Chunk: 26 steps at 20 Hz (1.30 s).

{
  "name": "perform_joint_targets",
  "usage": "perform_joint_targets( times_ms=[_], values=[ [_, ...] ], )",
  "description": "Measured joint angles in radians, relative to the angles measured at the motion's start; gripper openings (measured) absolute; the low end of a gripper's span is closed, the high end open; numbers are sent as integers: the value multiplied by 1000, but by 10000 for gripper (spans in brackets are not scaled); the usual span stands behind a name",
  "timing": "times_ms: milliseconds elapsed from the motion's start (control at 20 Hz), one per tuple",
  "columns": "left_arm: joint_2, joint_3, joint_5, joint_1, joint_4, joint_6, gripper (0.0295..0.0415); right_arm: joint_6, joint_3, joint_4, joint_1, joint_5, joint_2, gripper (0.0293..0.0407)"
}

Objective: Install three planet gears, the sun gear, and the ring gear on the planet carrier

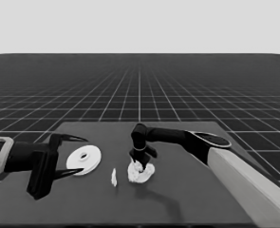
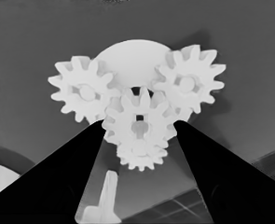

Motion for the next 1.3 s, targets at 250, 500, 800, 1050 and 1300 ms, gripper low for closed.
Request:
perform_joint_targets(
  times_ms=[250, 500, 800, 1050, 1300],
  values=[
    [0, 0, 0, 0, 0, 0, 385, 52, 0, 0, 0, 0, 0, 309],
    [0, 0, 0, 0, 0, 0, 385, 105, 0, 0, 0, 0, 0, 309],
    [0, 0, 0, 0, 0, 0, 385, 168, -1, 0, -4, 0, -1, 309],
    [0, 0, 0, 0, 0, 0, 385, 220, -1, 0, -4, 0, -1, 309],
    [0, 0, 0, 0, 0, 0, 385, 272, -1, 0, -4, 0, -1, 309]
  ],
)
